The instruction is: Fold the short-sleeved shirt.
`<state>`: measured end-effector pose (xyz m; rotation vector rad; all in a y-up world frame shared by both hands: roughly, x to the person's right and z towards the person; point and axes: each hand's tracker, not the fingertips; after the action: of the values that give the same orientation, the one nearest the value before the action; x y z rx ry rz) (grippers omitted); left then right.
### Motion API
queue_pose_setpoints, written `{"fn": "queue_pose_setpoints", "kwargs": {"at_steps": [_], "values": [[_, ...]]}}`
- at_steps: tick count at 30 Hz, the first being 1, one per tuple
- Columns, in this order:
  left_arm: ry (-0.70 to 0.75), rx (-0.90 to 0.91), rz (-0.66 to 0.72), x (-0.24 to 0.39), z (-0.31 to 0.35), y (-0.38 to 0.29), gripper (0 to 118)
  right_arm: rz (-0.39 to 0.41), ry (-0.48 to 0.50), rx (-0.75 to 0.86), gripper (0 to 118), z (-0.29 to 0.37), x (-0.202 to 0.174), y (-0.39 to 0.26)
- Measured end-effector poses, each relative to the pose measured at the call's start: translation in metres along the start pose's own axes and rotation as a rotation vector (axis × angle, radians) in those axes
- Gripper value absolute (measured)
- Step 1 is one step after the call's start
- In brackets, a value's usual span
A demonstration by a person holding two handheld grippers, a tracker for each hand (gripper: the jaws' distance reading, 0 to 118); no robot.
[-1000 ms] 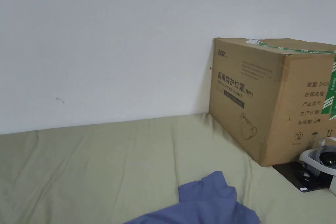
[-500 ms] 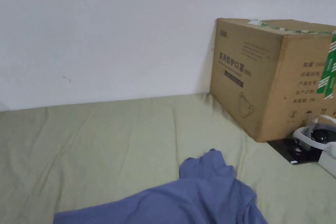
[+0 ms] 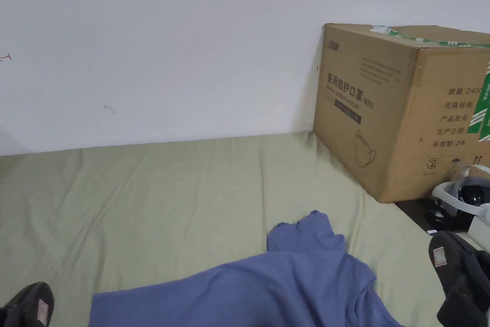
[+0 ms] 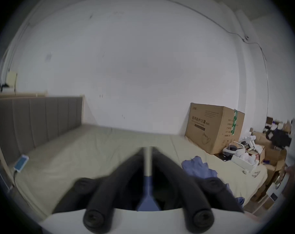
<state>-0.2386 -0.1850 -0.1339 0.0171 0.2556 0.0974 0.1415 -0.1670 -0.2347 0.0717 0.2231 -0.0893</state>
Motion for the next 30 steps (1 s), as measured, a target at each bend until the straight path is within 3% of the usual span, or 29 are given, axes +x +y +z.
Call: {"fn": "queue_pose_setpoints", "kwargs": {"at_steps": [1, 7, 12, 13, 16, 17, 18, 19, 20, 21, 27, 30], "values": [[-0.045, 0.037, 0.012, 0.001, 0.006, 0.001, 0, -0.033, 0.103, -0.013, 0, -0.003, 0.002, 0.003], [-0.017, 0.003, -0.005, -0.001, -0.009, 0.024, 0, -0.035, 0.094, -0.036, 0, -0.022, -0.004, 0.008], [-0.032, -0.517, 0.035, -0.048, -0.126, 0.029, 0, -0.052, 0.118, -0.114, 0, -0.042, -0.003, 0.003], [-0.084, -0.643, 0.057, -0.062, -0.158, 0.017, 0, -0.044, 0.123, -0.132, 0, -0.049, -0.003, -0.001], [-0.059, -0.9, 0.122, -0.099, -0.245, -0.03, 0, -0.057, 0.127, -0.198, 0, -0.068, -0.004, -0.013], [-0.047, -0.965, 0.133, -0.108, -0.266, -0.047, 13, -0.076, 0.128, -0.225, 0, -0.073, -0.004, -0.016], [-0.035, -0.992, 0.186, -0.117, -0.287, -0.065, 72, -0.099, 0.131, -0.25, 0, -0.079, -0.004, -0.02], [0.004, -1.028, 0.163, -0.121, -0.304, -0.085, 110, -0.12, 0.131, -0.27, 0, -0.084, -0.004, -0.025], [0.0, -1.058, 0.158, -0.124, -0.316, -0.101, 118, -0.131, 0.13, -0.285, 0, -0.088, -0.004, -0.028], [-0.008, -1.025, 0.151, -0.127, -0.328, -0.114, 113, -0.138, 0.128, -0.302, 0, -0.093, -0.004, -0.033], [0.068, -1.107, 0.094, -0.136, -0.384, -0.185, 112, -0.122, 0.126, -0.409, 0, -0.11, 0.001, -0.057], [0.021, -1.199, 0.063, -0.13, -0.391, -0.224, 106, -0.104, 0.114, -0.441, 0, -0.118, 0.005, -0.066]]}}
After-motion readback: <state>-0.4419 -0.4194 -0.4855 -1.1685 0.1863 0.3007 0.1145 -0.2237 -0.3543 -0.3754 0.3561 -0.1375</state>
